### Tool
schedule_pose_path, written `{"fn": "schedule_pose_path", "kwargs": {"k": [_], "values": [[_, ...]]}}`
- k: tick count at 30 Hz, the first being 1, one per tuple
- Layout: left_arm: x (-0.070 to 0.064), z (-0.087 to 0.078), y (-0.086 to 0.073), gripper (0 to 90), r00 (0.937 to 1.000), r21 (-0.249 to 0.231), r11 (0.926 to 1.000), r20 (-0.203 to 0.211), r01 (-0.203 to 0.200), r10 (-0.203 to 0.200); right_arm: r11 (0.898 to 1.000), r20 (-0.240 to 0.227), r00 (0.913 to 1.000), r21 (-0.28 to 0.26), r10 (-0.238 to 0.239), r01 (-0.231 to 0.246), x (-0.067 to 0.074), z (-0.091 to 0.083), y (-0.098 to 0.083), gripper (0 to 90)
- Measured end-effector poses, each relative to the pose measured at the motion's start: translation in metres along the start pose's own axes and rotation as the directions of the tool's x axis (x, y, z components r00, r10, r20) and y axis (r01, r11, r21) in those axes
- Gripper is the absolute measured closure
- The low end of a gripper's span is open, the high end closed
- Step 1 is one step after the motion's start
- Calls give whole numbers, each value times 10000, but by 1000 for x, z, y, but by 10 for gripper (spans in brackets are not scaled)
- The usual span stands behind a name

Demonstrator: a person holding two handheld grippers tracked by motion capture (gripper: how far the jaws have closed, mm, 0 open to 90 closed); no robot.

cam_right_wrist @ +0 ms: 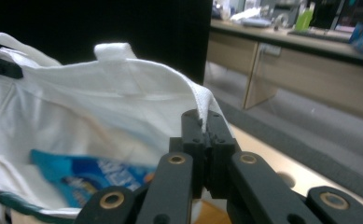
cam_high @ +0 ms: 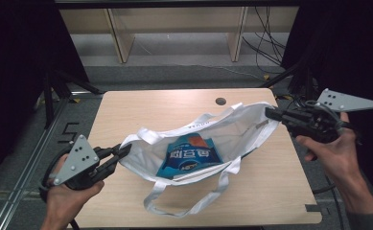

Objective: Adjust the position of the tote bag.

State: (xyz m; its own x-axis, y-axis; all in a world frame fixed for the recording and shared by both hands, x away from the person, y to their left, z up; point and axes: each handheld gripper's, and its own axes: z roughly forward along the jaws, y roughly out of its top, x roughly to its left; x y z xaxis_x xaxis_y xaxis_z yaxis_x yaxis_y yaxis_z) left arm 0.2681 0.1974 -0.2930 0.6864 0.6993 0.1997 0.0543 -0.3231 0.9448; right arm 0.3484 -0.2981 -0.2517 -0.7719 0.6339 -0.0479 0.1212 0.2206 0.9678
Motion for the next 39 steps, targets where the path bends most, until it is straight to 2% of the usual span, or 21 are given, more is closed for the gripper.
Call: {"fn": "schedule_pose_path", "kwargs": {"k": [4,5,7,10,12,13,14,15,16,18,19,20,22,28,29,30,32,33,35,37,39], "values": [[2,0,15,863,9999,-243,9997,62,-87,89,9992,153,9998,-386,-97,103,-2,-7,20,893],[4,2,16,863,9999,-225,9997,130,-55,58,9993,64,10000,-374,52,-50,-3,-6,24,893],[7,10,14,863,9998,-275,9996,146,116,-112,9992,313,9995,-401,-66,78,-8,-5,28,893],[16,24,9,863,9995,-430,9987,-172,269,-276,9993,545,9985,-360,49,-29,-17,2,26,893],[22,35,5,862,9985,-440,9977,-160,520,-527,9996,811,9966,-263,131,-110,-25,7,21,893],[22,35,5,862,9985,-440,9977,-160,520,-527,9999,835,9964,-121,116,-107,-29,10,18,893],[27,47,0,862,9979,-298,9977,-225,607,-613,9998,964,9952,58,176,-183,-33,13,15,893],[27,47,0,861,9979,-298,9977,-225,607,-613,9998,964,9952,58,176,-183,-33,13,15,893],[31,59,-4,861,9987,21,9987,-90,510,-510,9988,1234,9921,415,221,-274,-41,19,5,893],[36,69,-9,860,9970,115,9970,-147,764,-762,9978,1249,9916,522,342,-410,-48,22,-4,892],[36,69,-9,860,9970,115,9970,-147,764,-762,9978,1249,9916,522,342,-410,-48,22,-4,892],[41,77,-14,860,9967,244,9965,-157,799,-795,9951,1339,9884,570,723,-805,-52,22,-13,893],[42,83,-19,859,9960,335,9955,-161,886,-881,9946,1317,9875,457,860,-928,-56,23,-20,892],[44,88,-32,857,9943,604,9925,-34,1065,-1065,9947,1383,9891,826,502,-620,-56,29,-26,892],[46,90,-39,858,9936,833,9901,-3,1126,-1129,9908,1350,9898,1201,452,-617,-53,31,-30,892],[47,92,-44,857,9944,780,9914,55,1048,-1055,9903,1253,9915,1290,355,-517,-53,32,-32,892],[47,93,-47,857,9944,863,9908,53,1044,-1052,9886,1363,9902,1420,300,-495,-51,34,-36,893],[46,96,-55,857,9948,1145,9886,154,980,-1004,9822,1372,9905,1864,-13,-246,-51,36,-44,893],[42,102,-64,857,9959,1442,9861,238,829,-872,9743,1374,9905,2217,83,-389,-50,38,-53,892],[40,105,-68,857,9947,1515,9842,315,917,-975,9742,1442,9895,2211,126,-446,-50,39,-59,892],[37,113,-79,856,9932,1815,9782,387,1009,-1096,9682,1427,9894,2423,285,-628,-54,39,-73,892]]}}
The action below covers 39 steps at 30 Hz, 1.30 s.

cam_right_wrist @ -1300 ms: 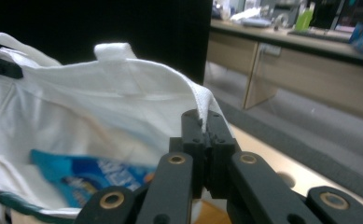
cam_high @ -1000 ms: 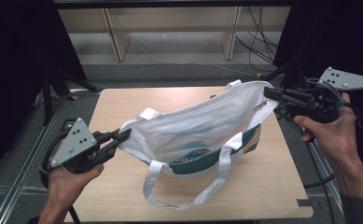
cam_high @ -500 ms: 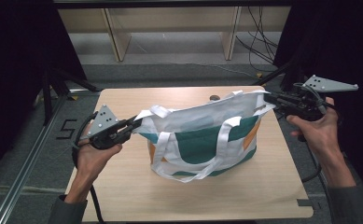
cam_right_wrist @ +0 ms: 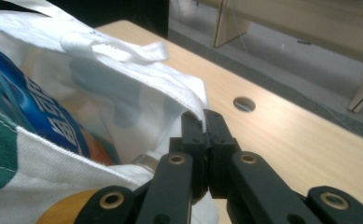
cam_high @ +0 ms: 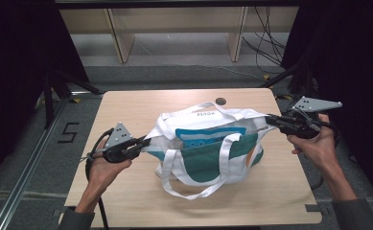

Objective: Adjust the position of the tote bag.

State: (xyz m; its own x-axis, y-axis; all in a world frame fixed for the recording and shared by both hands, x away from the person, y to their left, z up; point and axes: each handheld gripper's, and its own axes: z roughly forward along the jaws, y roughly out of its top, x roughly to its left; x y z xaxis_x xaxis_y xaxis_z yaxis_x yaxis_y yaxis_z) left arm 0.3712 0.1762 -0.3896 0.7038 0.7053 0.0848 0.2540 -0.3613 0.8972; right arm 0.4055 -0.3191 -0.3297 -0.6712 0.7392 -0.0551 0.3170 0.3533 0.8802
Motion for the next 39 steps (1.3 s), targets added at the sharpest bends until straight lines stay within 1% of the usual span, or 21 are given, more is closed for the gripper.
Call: {"fn": "schedule_pose_path", "kwargs": {"k": [2,3,4,5,7,11,13,15,18,20,21,22,23,25,26,28,30,31,33,34,39], "values": [[0,4,-2,856,10000,83,9999,40,75,-76,9999,-60,10000,150,76,-75,-1,1,-3,892],[0,12,-6,856,9999,240,9997,112,46,-48,9992,20,9999,362,172,-172,-2,4,-9,892],[0,14,-7,855,9999,280,9995,69,119,-121,9997,133,9998,193,124,-126,-4,8,-13,892],[0,17,-9,855,9997,263,9994,135,223,-226,9984,7,9997,516,229,-229,-5,7,-14,892],[1,20,-11,855,9998,275,9995,147,137,-142,9990,102,9997,379,212,-215,-6,10,-18,892],[0,31,-23,854,9986,343,9983,243,464,-473,9971,32,9992,638,410,-411,-11,18,-32,892],[0,35,-27,854,9993,576,9981,287,213,-230,9952,88,9985,809,548,-553,-11,22,-38,892],[-2,40,-32,854,9994,716,9972,245,214,-232,9933,45,9981,976,620,-621,-11,25,-45,892],[-2,43,-37,854,9994,762,9967,223,261,-279,9936,71,9967,778,815,-818,-12,31,-55,892],[-2,46,-43,854,9995,917,9956,234,194,-216,9918,67,9963,949,854,-856,-12,34,-61,892],[-5,51,-50,854,9987,1084,9933,256,412,-442,9919,84,9963,937,851,-855,-11,37,-65,892],[-3,51,-53,854,9992,1290,9916,368,91,-140,9911,42,9957,953,926,-926,-11,40,-68,892],[-3,51,-53,853,9992,1290,9916,368,91,-140,9911,42,9957,953,926,-926,-11,40,-68,892],[-5,54,-60,853,9975,1287,9905,442,494,-555,9902,-64,9943,912,1066,-1056,-10,44,-76,891],[-4,53,-62,853,9984,1434,9894,467,247,-317,9887,-54,9939,1029,1101,-1090,-10,45,-79,891],[-6,55,-65,853,9976,1513,9876,490,408,-488,9886,-85,9930,957,1178,-1164,-9,49,-87,891],[-7,55,-65,853,9983,1513,9877,354,395,-454,9876,-150,9917,946,1273,-1254,-8,50,-90,891],[-6,56,-66,852,9987,1486,9887,422,205,-271,9904,-162,9925,693,1211,-1197,-10,52,-97,891],[-8,57,-68,851,9978,1351,9895,345,516,-568,9865,-202,9902,913,1384,-1360,-7,54,-102,891],[-8,57,-68,850,9978,1351,9895,345,516,-568,9849,-284,9875,815,1553,-1526,-5,54,-103,891],[-7,58,-70,848,9975,1305,9901,421,509,-568,9917,114,9952,845,967,-973,-3,53,-102,890]]}}
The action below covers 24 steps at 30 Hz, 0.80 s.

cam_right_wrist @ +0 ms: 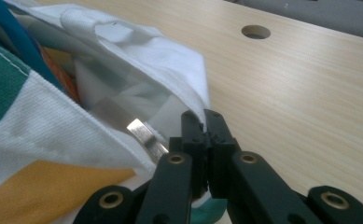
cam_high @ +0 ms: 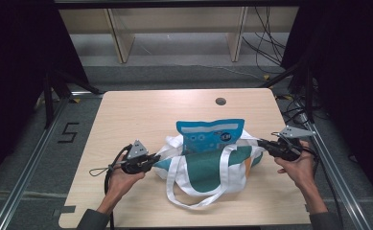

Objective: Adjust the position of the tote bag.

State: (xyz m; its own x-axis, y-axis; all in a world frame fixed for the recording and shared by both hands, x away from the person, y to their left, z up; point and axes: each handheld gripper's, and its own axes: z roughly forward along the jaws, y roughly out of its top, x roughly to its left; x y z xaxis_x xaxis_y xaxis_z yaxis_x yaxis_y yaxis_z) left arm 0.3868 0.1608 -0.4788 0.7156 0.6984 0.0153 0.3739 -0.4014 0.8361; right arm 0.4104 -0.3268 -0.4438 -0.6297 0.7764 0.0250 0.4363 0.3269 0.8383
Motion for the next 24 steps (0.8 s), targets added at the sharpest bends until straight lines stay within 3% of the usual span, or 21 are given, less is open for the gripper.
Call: {"fn": "schedule_pose_path", "kwargs": {"k": [3,4,6,7,8,11,12,15,16,17,18,19,20,23,24], "values": [[1,0,-1,847,9998,176,9996,36,-211,210,9997,-94,9997,121,203,-202,2,1,-3,890],[0,3,-3,846,10000,24,10000,-26,25,-25,9998,-94,9998,136,160,-159,2,4,-6,890],[-1,4,-5,846,10000,97,9999,-27,69,-69,9997,-38,10000,244,-75,76,0,5,-7,890],[-4,8,-9,846,9997,247,9994,32,246,-247,9980,-113,9996,578,251,-244,5,9,-11,890],[-3,10,-10,845,9999,427,9990,96,-147,143,9982,-112,9998,575,-133,139,3,11,-12,890],[-7,15,-13,846,10000,541,9985,19,95,-96,9975,-128,9999,708,59,-50,5,15,-15,890],[-6,17,-13,846,9992,739,9965,85,-384,379,9964,-152,9997,819,-196,208,3,19,-19,890],[-7,20,-16,847,9999,944,9955,128,-119,107,9934,-164,9995,1110,-271,287,6,24,-24,890],[-8,22,-18,848,9998,1038,9944,77,-186,179,9829,-53,9975,1701,-704,703,12,30,-27,891],[-8,23,-18,848,9997,1153,9931,96,-212,202,9829,-53,9975,1701,-704,703,12,30,-27,891],[-8,24,-19,849,9985,1151,9919,104,-544,536,9808,-99,9978,1835,-652,659,15,36,-32,891],[-8,25,-19,849,9986,1115,9924,114,-517,507,9808,-99,9978,1835,-652,659,15,36,-32,891],[-8,26,-22,849,9999,1052,9945,158,19,-35,9814,-272,9989,1872,-373,418,12,39,-39,892],[-10,25,-22,848,9999,994,9950,95,50,-60,9842,-231,9997,1765,-123,162,13,37,-37,885],[-8,23,-18,842,9995,1241,9918,59,-318,313,9805,-206,9998,1963,10,30,13,34,-35,877]]}}
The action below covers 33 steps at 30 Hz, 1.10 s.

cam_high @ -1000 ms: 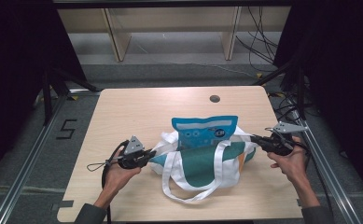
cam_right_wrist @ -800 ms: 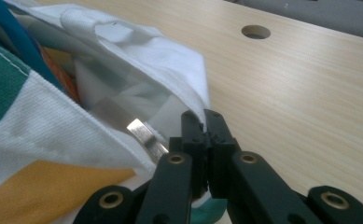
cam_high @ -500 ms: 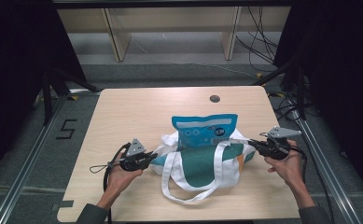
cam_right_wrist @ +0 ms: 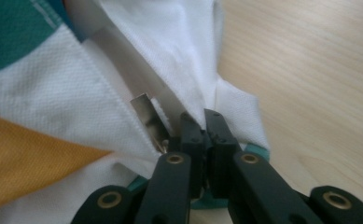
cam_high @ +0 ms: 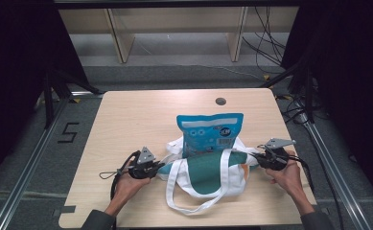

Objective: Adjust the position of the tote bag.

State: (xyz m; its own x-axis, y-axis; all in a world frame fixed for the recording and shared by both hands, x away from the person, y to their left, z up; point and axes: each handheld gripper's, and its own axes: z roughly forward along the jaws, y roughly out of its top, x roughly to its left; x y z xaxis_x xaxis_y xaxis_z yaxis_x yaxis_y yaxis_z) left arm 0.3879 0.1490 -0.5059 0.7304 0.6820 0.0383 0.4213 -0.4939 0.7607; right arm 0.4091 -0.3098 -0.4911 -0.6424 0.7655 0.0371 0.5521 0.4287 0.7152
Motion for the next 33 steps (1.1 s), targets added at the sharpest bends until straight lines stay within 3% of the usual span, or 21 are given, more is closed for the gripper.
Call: {"fn": "schedule_pose_path", "kwargs": {"k": [3,4,5,6,8,9,10,12,13,15,16,19,20,21,22,23,25,27,29,32,33], "values": [[0,-3,2,800,9996,65,9996,-58,263,-263,9991,172,9998,-426,95,-87,-3,-8,6,827],[2,-6,4,786,9995,-9,9995,-86,317,-317,9928,129,9989,-1111,459,-442,-5,-24,13,807],[4,-8,5,765,9997,-62,9998,-127,197,-198,9877,-34,9993,-1523,362,-363,-8,-31,17,799],[5,-9,6,740,9989,-198,9988,-150,438,-441,9824,-172,9978,-1745,648,-668,-6,-39,21,779],[8,-14,8,706,9960,-433,9951,-42,894,-897,9719,-315,9981,-2281,526,-584,-6,-50,27,749],[8,-14,8,672,9960,-433,9951,-42,894,-897,9719,-315,9981,-2281,526,-584,-6,-50,27,749],[11,-19,11,634,9934,-836,9901,-113,1124,-1137,9596,-1034,9922,-2650,697,-950,1,-60,35,739],[12,-23,13,609,9913,-966,9870,-137,1287,-1306,9563,-1226,9916,-2829,407,-742,7,-65,41,696],[11,-27,19,595,9859,-1532,9743,17,1654,-1671,9541,-1387,9902,-2939,177,-582,11,-66,44,670],[12,-30,23,588,9870,-1621,9740,-30,1582,-1608,9558,-1598,9871,-2884,110,-574,17,-68,47,646],[13,-31,29,562,9924,-1656,9788,-35,1204,-1226,9565,-1939,9805,-2906,-313,-270,25,-68,53,600],[13,-29,36,542,9948,-1578,9822,147,1022,-1011,9607,-2428,9689,-2767,-477,-220,31,-67,57,539],[13,-29,39,508,9968,-1368,9874,128,801,-791,9693,-2540,9656,-2458,-565,-79,38,-66,60,481],[10,-23,43,491,9938,-1192,9869,366,1083,-1046,9719,-2763,9598,-2348,-494,-175,41,-62,60,455],[10,-23,43,482,9938,-1192,9869,366,1083,-1046,9731,-2803,9581,-2303,-582,-83,42,-59,61,429],[10,-21,45,482,9970,-1131,9907,229,754,-733,9731,-2803,9581,-2303,-582,-83,42,-59,61,429],[8,-15,48,452,9980,-934,9939,258,595,-573,9787,-2845,9556,-2047,-770,180,42,-51,63,368],[8,-8,52,445,9981,-704,9965,455,446,-415,9857,-3259,9431,-1682,-657,105,43,-42,64,336],[11,4,57,427,9973,-716,9951,317,677,-656,9912,-3587,9306,-1294,-732,281,48,-33,67,306],[16,15,58,480,9920,-858,9892,523,1192,-1150,9906,-3459,9327,-1208,-1019,634,48,-30,66,356],[18,17,59,497,9932,-744,9913,486,1088,-1053,9943,-3601,9301,-998,-720,384,51,-32,64,380]]}}
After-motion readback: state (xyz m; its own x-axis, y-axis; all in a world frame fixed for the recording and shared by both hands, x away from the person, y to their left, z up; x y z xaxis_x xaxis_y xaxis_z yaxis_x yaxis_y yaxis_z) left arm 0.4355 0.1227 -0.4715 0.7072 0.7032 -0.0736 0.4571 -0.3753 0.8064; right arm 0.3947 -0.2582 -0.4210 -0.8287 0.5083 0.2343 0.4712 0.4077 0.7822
